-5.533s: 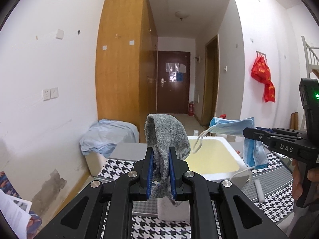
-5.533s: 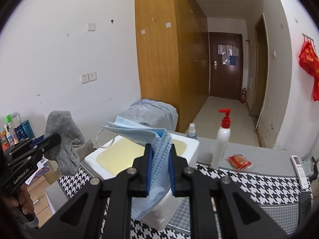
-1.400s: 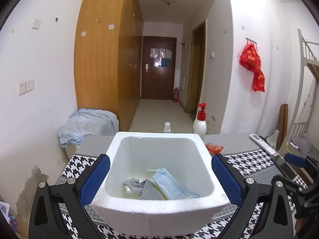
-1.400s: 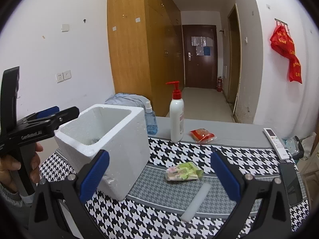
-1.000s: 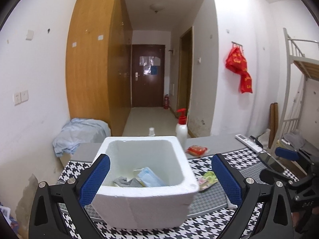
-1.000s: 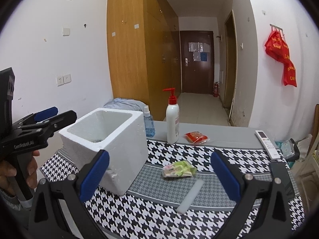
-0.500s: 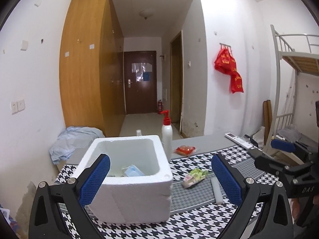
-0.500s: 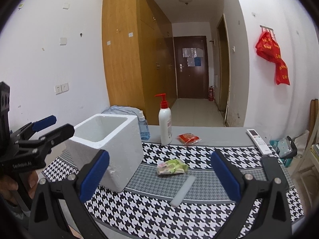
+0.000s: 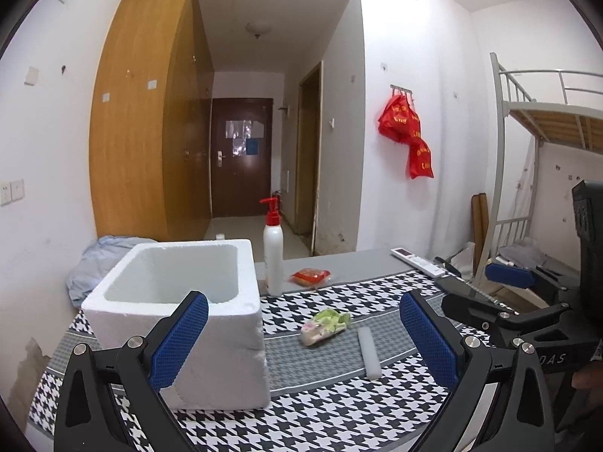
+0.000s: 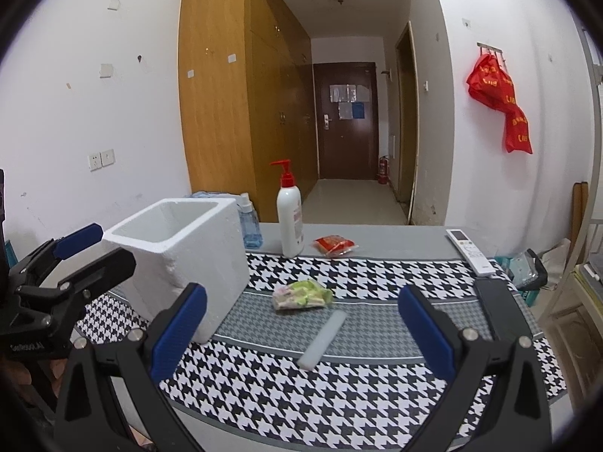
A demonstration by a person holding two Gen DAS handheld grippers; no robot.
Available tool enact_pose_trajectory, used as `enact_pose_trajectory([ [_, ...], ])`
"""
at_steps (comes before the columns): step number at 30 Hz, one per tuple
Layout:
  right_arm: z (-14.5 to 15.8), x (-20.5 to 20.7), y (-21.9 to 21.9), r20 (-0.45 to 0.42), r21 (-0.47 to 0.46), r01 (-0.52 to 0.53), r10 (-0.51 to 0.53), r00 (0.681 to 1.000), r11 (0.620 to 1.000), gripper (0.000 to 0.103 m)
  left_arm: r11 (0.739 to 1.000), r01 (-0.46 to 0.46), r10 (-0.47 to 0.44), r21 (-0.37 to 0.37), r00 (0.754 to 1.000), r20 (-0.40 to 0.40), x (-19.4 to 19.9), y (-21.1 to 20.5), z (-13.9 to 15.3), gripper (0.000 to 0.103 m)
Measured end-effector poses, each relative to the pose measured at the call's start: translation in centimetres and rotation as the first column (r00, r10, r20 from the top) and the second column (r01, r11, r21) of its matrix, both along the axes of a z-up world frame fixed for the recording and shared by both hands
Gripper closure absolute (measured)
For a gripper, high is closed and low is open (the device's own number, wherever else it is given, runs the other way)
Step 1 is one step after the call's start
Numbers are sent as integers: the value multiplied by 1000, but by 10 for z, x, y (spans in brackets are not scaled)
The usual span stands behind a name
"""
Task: Organize soft objects
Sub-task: 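Move both tools toward the white foam tube and wipe packet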
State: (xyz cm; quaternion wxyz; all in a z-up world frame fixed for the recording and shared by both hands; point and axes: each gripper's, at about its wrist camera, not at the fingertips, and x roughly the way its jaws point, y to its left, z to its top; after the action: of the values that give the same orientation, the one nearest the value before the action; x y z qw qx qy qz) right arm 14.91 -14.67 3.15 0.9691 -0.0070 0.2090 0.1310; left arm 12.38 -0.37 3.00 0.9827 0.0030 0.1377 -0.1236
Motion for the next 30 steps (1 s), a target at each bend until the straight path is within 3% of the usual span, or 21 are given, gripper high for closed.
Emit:
enact_pose_trajectory([
  [17,-18,-1,-14,-12,-28,36,-36,999,999,0,999,45,-45,6,997,-70,9,-21,-32,1],
  [30,-35,13,-34,-68,3,21,-20,997,1000,0,1000,12,-10,17,993,-118,26,-39,-45,1],
])
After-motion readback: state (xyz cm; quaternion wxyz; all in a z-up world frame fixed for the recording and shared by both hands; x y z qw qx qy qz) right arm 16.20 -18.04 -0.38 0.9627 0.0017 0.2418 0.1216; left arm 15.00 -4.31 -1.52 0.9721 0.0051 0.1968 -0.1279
